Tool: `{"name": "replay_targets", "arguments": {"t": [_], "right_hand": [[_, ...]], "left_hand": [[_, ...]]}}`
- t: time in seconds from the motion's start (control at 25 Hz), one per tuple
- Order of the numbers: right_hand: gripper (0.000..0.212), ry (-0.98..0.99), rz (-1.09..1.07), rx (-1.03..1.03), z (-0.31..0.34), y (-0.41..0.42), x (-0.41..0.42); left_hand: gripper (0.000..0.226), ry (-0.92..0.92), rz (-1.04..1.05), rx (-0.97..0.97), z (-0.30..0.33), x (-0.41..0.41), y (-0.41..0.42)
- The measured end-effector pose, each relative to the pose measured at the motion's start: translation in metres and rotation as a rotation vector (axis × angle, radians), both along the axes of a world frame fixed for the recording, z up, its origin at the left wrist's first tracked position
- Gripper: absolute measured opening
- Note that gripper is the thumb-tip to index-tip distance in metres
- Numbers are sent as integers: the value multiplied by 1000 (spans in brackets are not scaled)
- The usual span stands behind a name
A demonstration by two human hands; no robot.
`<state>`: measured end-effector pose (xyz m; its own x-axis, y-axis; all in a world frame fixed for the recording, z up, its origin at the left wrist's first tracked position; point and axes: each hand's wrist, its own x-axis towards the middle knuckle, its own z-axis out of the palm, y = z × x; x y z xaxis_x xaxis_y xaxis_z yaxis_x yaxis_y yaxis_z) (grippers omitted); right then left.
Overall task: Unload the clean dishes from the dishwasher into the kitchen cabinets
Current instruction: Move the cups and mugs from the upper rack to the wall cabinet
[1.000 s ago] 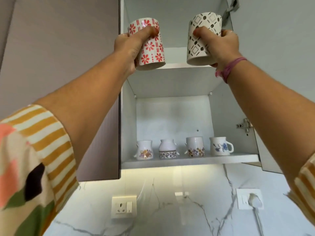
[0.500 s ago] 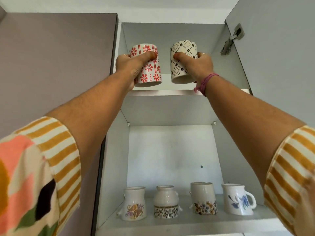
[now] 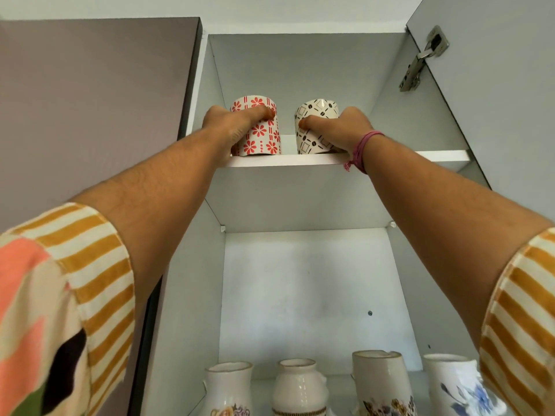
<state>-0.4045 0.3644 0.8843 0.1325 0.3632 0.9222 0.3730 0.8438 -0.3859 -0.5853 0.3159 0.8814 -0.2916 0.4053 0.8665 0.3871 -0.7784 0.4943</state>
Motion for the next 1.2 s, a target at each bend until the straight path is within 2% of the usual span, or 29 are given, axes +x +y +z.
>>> {"name": "replay_targets", "arguments": {"t": [0.28, 0.36, 0.48, 0.72, 0.92, 1.2], "right_hand": [[37, -182, -176, -79, 2, 6, -11], [48, -215, -240, -105, 0, 6, -13], [78, -239, -426, -98, -1, 12, -16], [94, -119, -418, -62, -9, 5, -19], [83, -130, -464, -36, -9, 8, -20], [75, -137, -554, -71, -13, 3, -25]], "left_hand": [[51, 81, 74, -146, 6, -5, 1], [47, 99, 82, -180, 7, -7, 0], [47, 117, 121, -253, 9, -8, 0], [36, 128, 247, -213, 9, -8, 2], [49, 186, 400, -142, 11, -9, 13], [47, 312, 608, -138, 9, -5, 15]]}}
